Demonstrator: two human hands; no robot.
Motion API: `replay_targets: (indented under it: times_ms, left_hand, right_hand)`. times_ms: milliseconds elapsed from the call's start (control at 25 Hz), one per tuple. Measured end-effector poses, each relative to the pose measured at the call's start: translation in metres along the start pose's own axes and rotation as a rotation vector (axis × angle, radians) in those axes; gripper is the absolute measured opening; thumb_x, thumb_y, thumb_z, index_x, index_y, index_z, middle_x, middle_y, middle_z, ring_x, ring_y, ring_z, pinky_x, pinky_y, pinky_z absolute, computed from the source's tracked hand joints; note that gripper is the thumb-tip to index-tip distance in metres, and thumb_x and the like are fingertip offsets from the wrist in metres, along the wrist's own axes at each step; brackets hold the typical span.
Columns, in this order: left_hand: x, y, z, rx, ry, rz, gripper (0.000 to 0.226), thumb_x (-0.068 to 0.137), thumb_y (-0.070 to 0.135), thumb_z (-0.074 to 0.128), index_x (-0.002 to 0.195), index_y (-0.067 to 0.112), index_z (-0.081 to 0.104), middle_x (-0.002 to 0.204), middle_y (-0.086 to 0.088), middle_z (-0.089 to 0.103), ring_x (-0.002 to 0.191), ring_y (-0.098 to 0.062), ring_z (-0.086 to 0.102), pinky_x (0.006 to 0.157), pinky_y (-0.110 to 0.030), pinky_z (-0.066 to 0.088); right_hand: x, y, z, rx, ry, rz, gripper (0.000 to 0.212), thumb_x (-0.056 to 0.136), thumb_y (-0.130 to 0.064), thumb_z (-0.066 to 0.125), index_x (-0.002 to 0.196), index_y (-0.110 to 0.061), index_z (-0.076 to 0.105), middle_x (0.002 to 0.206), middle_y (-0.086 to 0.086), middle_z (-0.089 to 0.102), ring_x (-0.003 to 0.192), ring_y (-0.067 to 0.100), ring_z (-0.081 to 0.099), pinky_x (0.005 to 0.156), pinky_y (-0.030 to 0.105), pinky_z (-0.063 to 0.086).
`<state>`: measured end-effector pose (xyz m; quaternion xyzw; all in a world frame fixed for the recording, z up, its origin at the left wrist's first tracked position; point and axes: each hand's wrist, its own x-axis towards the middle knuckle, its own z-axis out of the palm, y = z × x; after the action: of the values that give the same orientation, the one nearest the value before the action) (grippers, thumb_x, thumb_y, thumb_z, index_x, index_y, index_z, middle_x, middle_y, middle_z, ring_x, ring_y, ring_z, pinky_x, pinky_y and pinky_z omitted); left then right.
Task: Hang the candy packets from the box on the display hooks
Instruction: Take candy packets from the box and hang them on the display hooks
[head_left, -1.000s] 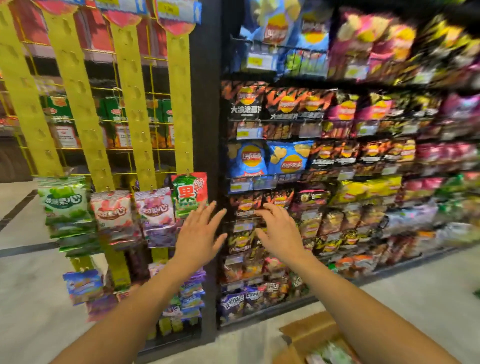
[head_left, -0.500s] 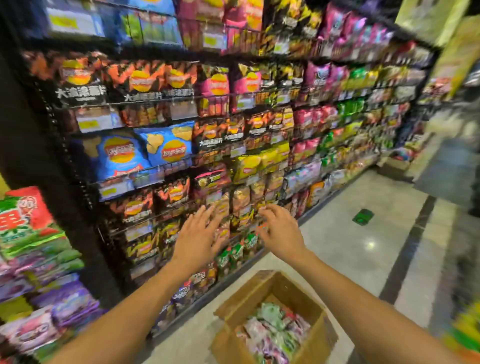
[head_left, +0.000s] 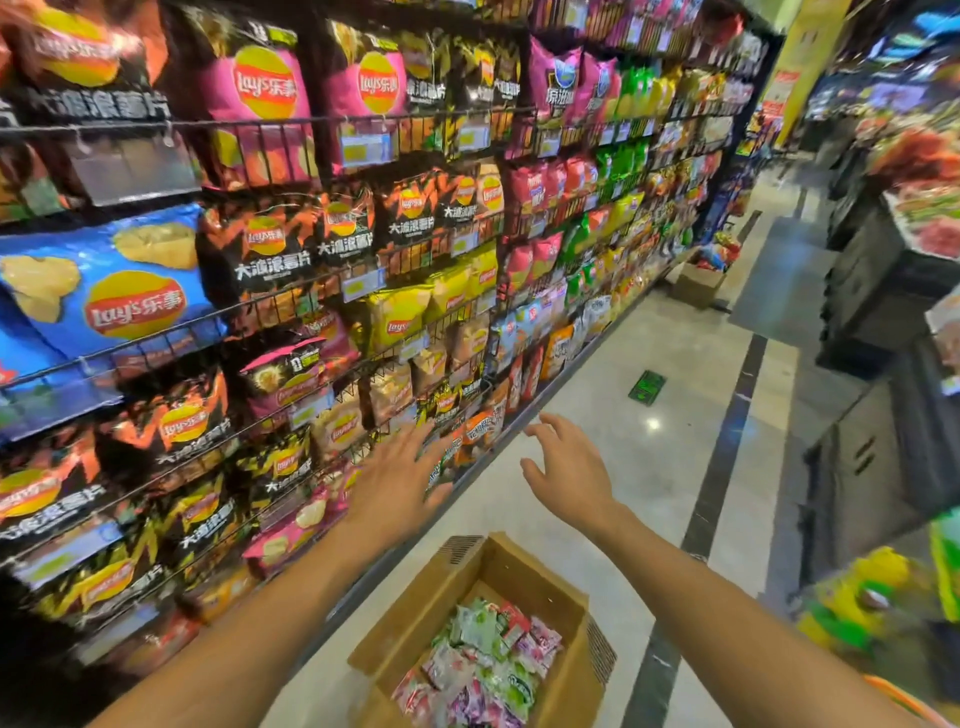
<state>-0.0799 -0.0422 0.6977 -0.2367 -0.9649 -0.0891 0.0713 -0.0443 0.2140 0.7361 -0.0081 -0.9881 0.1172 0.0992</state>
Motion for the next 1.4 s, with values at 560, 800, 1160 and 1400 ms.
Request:
replay_targets:
  times_ms: [560, 800, 1160, 1400]
  left_hand:
    - [0.004, -0.023, 0.346, -0.063, -0.133, 0.012, 0.065, 0.101, 0.056, 0.053, 0.158, 0.028, 0.04, 0.169, -0.005, 0.03, 0.157, -0.03, 0.026, 0.124, -0.053, 0.029]
    - [-0.04, -0.034, 0.539, -0.162, -0.276, 0.033, 0.069, 0.099, 0.062, 0.034, 0.16, 0.031, 0.033, 0.172, -0.002, 0.02, 0.159, -0.026, 0.02, 0.125, -0.053, 0.029]
    - [-0.062, -0.052, 0.666, -0.389, -0.402, -0.086, 0.062, 0.104, 0.067, 0.031, 0.158, 0.036, 0.03, 0.164, 0.007, 0.032, 0.149, -0.016, 0.036, 0.122, -0.039, 0.033]
    - [-0.043, -0.05, 0.666, -0.572, -0.441, -0.159, 0.06, 0.107, 0.063, 0.027, 0.157, 0.031, 0.036, 0.16, 0.003, 0.04, 0.146, -0.017, 0.04, 0.118, -0.041, 0.036]
  right_hand:
    - [-0.001, 0.132, 0.34, 0.069, -0.196, 0.017, 0.045, 0.097, -0.044, 0.051, 0.139, -0.029, 0.055, 0.154, 0.002, 0.046, 0.139, 0.025, 0.046, 0.113, 0.048, 0.046]
    - [-0.063, 0.194, 0.532, 0.027, -0.378, -0.084, 0.044, 0.089, -0.032, 0.06, 0.13, -0.018, 0.062, 0.135, 0.009, 0.058, 0.12, 0.035, 0.057, 0.092, 0.047, 0.054]
    - [-0.14, 0.246, 0.737, 0.013, -0.967, -0.092, 0.04, 0.097, -0.01, 0.052, 0.136, -0.015, 0.062, 0.136, 0.01, 0.066, 0.116, 0.03, 0.065, 0.094, 0.044, 0.055]
    - [-0.17, 0.242, 0.794, -0.138, -1.134, -0.122, 0.049, 0.096, -0.003, 0.058, 0.143, -0.016, 0.052, 0.141, 0.011, 0.058, 0.122, 0.033, 0.061, 0.097, 0.046, 0.055]
